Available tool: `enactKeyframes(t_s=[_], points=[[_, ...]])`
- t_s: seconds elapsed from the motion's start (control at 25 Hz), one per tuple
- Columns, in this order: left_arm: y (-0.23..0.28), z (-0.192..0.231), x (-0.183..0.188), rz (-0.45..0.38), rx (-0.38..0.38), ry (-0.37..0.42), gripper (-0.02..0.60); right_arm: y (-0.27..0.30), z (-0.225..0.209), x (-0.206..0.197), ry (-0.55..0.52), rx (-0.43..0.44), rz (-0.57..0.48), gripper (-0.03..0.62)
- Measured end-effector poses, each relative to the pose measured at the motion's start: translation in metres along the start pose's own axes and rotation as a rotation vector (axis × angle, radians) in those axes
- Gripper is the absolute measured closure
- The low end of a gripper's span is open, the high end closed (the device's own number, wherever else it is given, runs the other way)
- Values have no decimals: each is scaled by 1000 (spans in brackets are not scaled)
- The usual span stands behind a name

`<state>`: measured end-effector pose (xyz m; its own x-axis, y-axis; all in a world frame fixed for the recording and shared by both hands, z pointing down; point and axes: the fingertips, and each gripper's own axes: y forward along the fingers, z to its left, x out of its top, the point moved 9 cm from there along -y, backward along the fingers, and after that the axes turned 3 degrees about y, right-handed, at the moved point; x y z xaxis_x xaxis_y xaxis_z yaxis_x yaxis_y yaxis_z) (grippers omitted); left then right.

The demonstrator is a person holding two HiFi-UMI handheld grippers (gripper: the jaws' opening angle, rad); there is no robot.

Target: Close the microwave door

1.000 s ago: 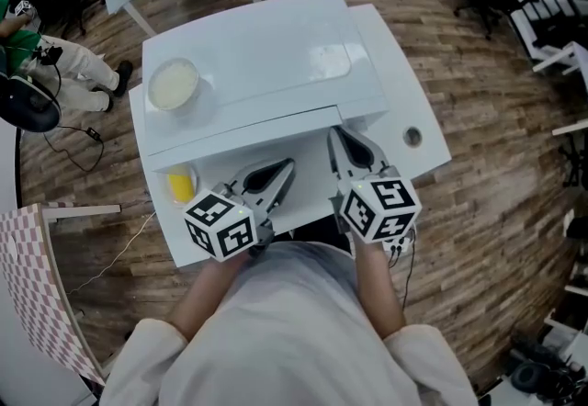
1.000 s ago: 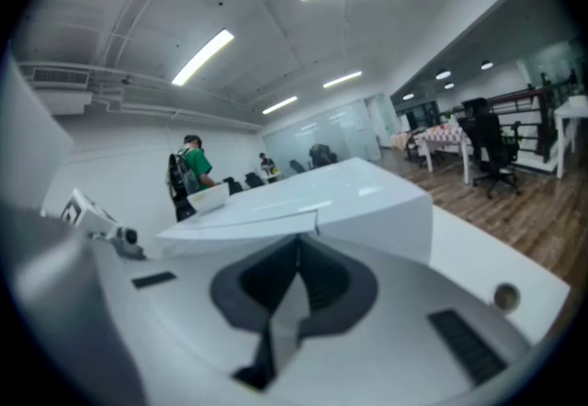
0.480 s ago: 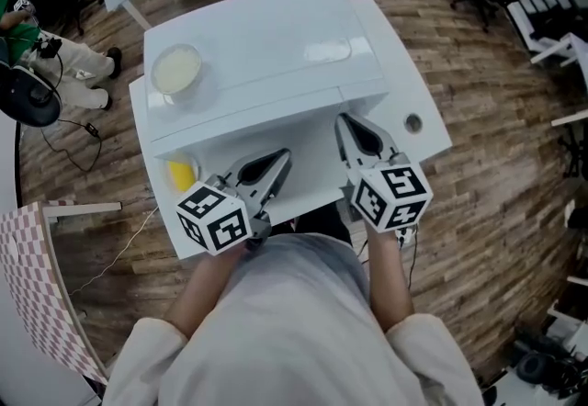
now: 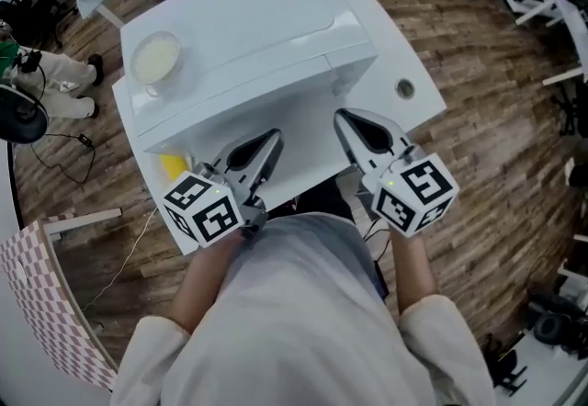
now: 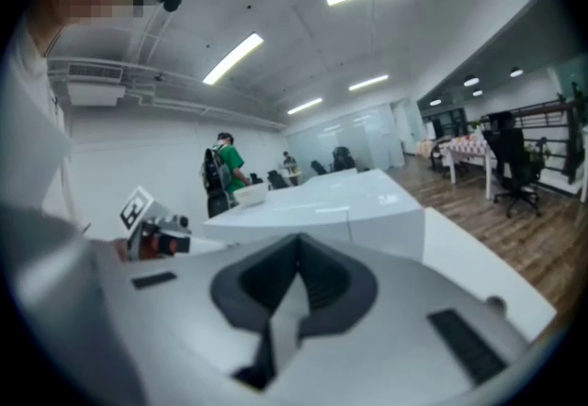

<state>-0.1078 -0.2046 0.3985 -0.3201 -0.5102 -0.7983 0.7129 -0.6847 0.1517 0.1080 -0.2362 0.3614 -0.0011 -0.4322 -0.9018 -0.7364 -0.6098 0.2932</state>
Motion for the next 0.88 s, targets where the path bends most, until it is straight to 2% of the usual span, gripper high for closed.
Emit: enactKeyframes(t_s=[0.48,0.72,0.88], points=[[-13,-4,0,2,12,-24,569,-11,29,7,-45,70,8,572],[-13,-6,-2,-7,19,-31,569,-16,30,6,-41,72,7,572],[-13,-9,0,-13,33,-4,569,-22,27,5,-32,66,2,572]])
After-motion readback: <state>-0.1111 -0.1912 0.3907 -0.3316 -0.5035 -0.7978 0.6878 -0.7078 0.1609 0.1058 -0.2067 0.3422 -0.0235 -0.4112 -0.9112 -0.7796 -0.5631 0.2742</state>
